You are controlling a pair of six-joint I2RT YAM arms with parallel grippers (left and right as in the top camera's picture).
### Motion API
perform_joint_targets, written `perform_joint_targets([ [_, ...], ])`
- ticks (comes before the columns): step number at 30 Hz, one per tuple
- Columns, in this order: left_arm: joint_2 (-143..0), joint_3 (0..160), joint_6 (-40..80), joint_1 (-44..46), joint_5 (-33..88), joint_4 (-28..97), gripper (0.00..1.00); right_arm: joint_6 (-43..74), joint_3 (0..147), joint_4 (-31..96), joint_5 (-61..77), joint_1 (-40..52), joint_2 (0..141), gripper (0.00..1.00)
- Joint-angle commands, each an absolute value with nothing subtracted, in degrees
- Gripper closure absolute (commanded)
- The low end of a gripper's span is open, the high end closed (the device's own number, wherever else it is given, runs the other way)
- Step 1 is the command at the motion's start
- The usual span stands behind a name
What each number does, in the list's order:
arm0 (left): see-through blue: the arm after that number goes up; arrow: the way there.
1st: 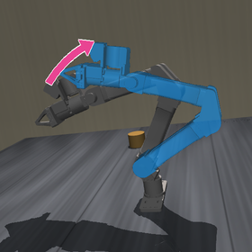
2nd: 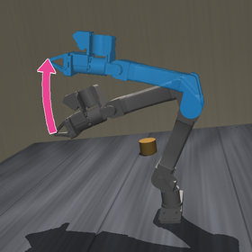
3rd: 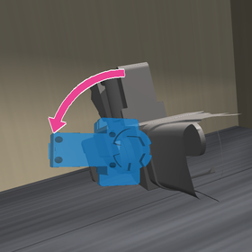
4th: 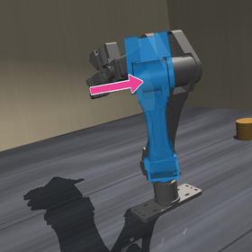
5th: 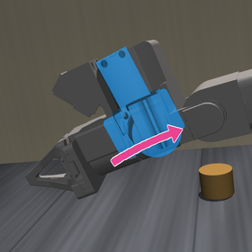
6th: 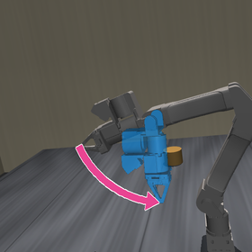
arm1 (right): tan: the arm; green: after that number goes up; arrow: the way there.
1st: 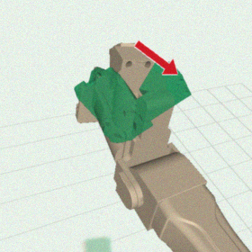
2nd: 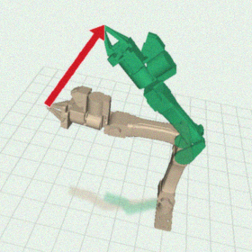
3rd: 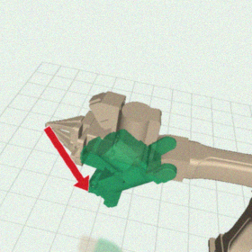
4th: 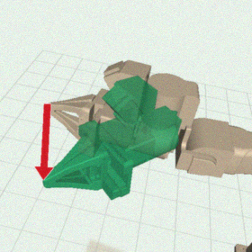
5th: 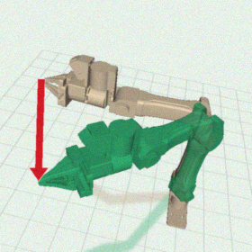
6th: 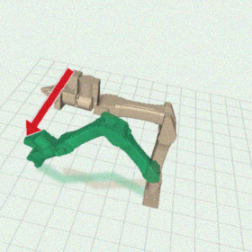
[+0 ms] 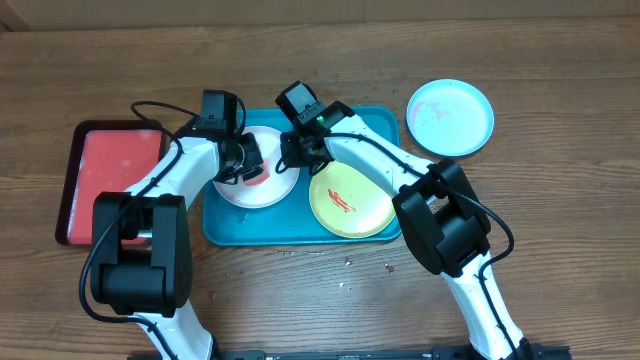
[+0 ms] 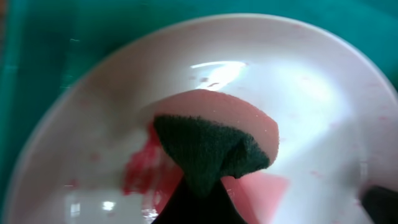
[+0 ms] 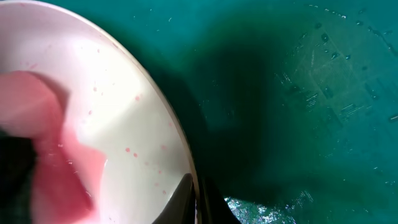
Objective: Clean dirty plates on tray and stack at the side
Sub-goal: 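Scrub the white plate with the sponge while the right gripper holds it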
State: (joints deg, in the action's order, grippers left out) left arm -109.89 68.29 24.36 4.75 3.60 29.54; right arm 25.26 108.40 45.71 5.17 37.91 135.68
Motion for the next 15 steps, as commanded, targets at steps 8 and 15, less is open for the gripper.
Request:
perform_joint_targets([
  [8, -110.8, 77.0, 19.6, 2.1, -8.9, 40.4, 0.95, 25.3, 107.1, 46.9, 3.5, 37.9, 137.3, 0.96],
  [15, -111.3, 78.8, 20.1, 3.5, 12.3, 37.7, 0.96, 25.3, 107.1, 46.3, 3.5, 37.9, 137.3, 0.96],
])
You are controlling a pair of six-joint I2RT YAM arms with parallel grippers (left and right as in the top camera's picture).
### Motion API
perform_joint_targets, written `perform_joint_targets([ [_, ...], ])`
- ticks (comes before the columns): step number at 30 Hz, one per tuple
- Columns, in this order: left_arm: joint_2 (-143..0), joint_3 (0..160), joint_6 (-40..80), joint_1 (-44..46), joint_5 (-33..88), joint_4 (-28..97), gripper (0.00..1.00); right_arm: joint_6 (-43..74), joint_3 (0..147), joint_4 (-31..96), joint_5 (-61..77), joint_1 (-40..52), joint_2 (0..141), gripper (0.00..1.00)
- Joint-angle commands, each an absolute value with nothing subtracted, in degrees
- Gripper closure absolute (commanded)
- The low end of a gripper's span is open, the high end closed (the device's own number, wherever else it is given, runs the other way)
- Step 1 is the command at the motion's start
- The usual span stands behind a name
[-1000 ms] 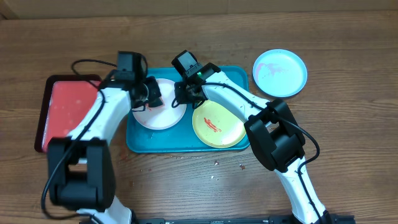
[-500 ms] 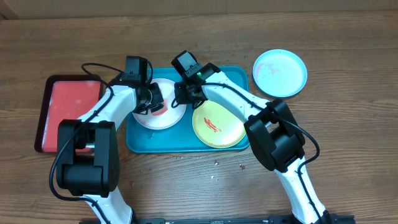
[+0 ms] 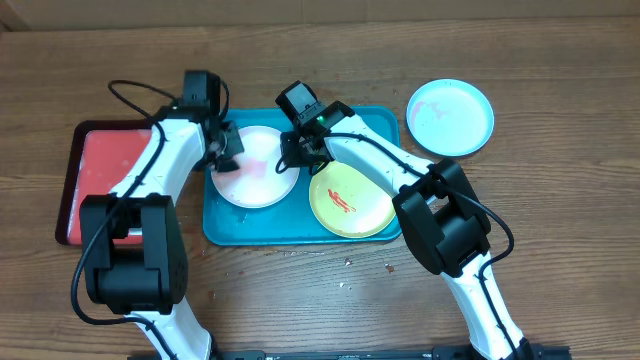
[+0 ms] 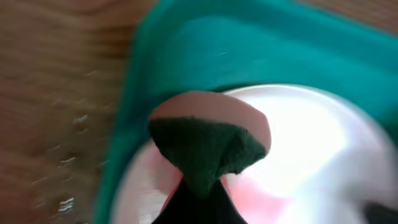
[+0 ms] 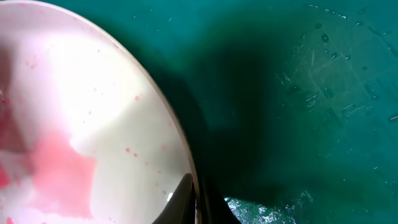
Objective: Clean dirty plates on tray and stack at the side
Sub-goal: 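Scrub the white plate with the sponge while the right gripper holds it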
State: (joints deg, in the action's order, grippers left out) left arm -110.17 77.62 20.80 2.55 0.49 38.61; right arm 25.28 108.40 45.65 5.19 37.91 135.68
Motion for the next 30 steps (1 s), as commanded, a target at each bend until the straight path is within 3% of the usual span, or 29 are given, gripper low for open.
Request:
perform_joint_targets([
  [1, -111.7, 78.7, 20.9, 3.9, 13.7, 37.1, 0.96, 25.3, 107.1, 46.3, 3.5, 37.9, 137.3, 0.96],
  [7, -115.7, 78.1, 22.5, 6.0, 12.6, 35.1, 0.96, 25.3, 107.1, 46.2, 3.5, 37.9, 137.3, 0.96],
  [14, -118.0, 78.2, 22.4, 4.7, -1.9, 38.0, 0.95, 25.3, 107.1, 46.7, 3.5, 37.9, 137.3, 0.96],
  [24, -118.0, 84.3, 22.3, 2.3, -24.7, 49.6, 0.96, 23.4, 107.2, 46.7, 2.6, 37.9, 137.3, 0.96],
  [30, -117.6, 95.9, 25.1, 2.2, -26.1, 59.8, 0.96, 21.5, 109.7, 47.7, 2.2, 37.9, 137.3, 0.96],
])
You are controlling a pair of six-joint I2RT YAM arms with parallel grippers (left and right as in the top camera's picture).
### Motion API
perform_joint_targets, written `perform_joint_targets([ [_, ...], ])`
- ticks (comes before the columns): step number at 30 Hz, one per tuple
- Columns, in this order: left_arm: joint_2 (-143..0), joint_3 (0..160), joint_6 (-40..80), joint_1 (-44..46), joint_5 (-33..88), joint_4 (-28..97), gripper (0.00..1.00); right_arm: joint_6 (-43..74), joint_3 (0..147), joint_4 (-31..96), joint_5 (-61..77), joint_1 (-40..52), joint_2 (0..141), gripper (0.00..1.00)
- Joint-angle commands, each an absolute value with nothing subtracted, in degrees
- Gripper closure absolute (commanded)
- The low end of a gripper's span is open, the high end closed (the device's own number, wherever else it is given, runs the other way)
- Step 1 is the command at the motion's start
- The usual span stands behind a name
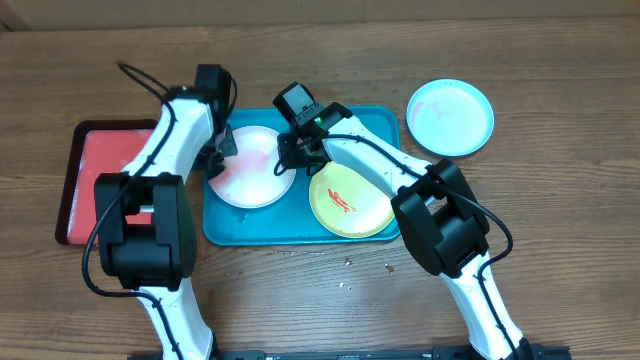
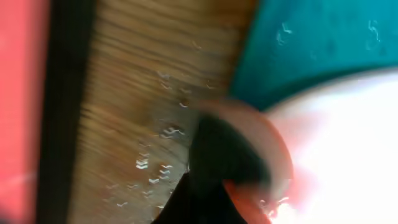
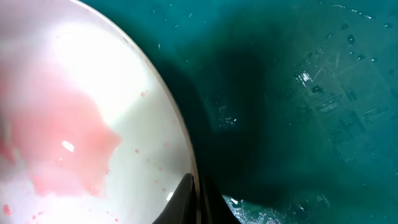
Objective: Clean dirty plates on tray and stack at the side
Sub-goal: 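Scrub the white plate with the sponge while the right gripper holds it, then lift the white plate with the right gripper and stack it on the light-blue plate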
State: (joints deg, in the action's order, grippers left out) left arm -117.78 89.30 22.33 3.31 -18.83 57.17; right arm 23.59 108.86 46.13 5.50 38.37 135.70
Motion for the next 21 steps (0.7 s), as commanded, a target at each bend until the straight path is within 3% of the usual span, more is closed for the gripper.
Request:
perform_joint_targets([
  [1, -117.1, 98.1, 27.1, 2.2, -26.1, 61.8, 0.96, 20.2, 110.7, 48.3, 2.2, 37.9, 137.2, 0.96],
  [8, -109.4, 103.2, 32.6, -1.1, -18.8, 63.4, 0.96, 16.0, 119.3, 55.7, -6.9, 39.3, 135.3, 0.96],
  [16, -107.7, 102.9, 32.4, -12.3, -12.5, 67.4, 0.96, 10.7, 126.8, 61.1, -40.5, 46.3, 132.1, 0.96],
  [21, -107.7, 102.7, 32.3, -20.0, -9.0, 69.5, 0.96, -5.7, 127.3, 57.3, -57.9, 52.1, 131.2, 0.96],
])
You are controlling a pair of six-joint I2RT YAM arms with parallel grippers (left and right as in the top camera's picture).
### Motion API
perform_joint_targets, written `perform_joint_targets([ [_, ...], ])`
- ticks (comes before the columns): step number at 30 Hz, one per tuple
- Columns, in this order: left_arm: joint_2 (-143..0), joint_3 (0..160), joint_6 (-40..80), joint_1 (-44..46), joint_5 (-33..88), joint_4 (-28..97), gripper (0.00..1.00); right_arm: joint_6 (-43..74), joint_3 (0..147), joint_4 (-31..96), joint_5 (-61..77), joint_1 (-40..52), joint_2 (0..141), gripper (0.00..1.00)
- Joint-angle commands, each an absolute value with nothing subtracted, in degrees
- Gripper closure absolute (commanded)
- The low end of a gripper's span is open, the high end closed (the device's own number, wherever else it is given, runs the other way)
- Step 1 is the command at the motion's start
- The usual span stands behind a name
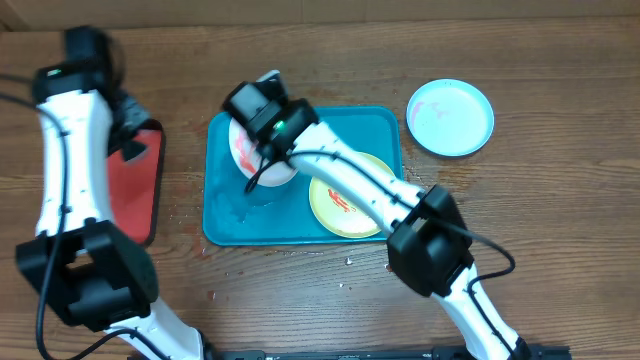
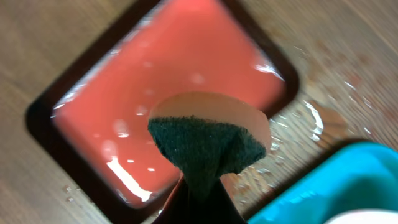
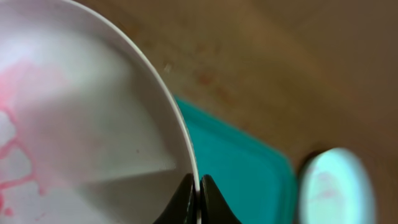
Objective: Clean dirty plates on tray and stack at the side
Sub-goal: 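Lift the white plate with the right gripper and stack it on the light-blue plate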
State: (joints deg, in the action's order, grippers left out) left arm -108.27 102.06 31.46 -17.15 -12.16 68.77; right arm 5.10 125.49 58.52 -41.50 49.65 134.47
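Observation:
My right gripper is shut on the rim of the white plate, which it holds lifted and tilted over the left part of the teal tray. Thin pink streaks run on the plate. A yellow plate with a red stain lies flat in the tray. My left gripper is shut on a pink sponge with a dark green pad. It hangs over the red tray at the far left, well apart from the plates.
A pale blue plate lies on the wooden table to the right of the teal tray. The red tray holds reddish liquid and sits left of the teal tray. Water drops and crumbs dot the wood near the trays.
My left gripper has gone from the white plate's left rim to above the red tray, sponge still held. The right gripper has raised the plate from flat to tilted and moved left.
The sponge first sat on the red stain in the white plate while my right gripper pinched the rim. Then it was at the plate's left side, the stain smeared to pale pink. Now the sponge is over the red tray and the plate is tipped up.

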Motion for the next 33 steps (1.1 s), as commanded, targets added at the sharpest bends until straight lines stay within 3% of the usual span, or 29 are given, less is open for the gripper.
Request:
perform_joint_targets([
  [1, -107.7, 102.7, 32.3, -21.4, -9.0, 70.0, 0.96, -10.2, 127.3, 55.5, -61.9, 53.4, 131.2, 0.96],
  [8, -107.7, 102.7, 32.2, -26.1, -9.0, 71.3, 0.96, -37.4, 127.3, 40.3, -76.3, 59.2, 131.2, 0.96],
  [12, -107.7, 102.7, 32.2, -26.3, -8.9, 71.3, 0.96, -45.9, 127.3, 35.5, -76.5, 60.6, 131.2, 0.96],
  [16, -107.7, 102.7, 32.2, -26.3, -8.9, 71.3, 0.96, -46.9, 127.3, 34.1, -76.4, 60.7, 131.2, 0.96],
  [21, -107.7, 102.7, 32.2, -26.3, -8.9, 71.2, 0.96, -43.3, 127.3, 34.1, -76.1, 59.3, 131.2, 0.96],
  [25, -107.7, 102.7, 32.2, -26.3, -8.9, 71.1, 0.96, -32.1, 127.2, 35.2, -71.4, 56.9, 131.2, 0.96],
  [33, -107.7, 102.7, 32.2, -26.2, -8.6, 71.1, 0.96, -5.5, 127.2, 47.6, -38.6, 45.6, 130.6, 0.96],
])
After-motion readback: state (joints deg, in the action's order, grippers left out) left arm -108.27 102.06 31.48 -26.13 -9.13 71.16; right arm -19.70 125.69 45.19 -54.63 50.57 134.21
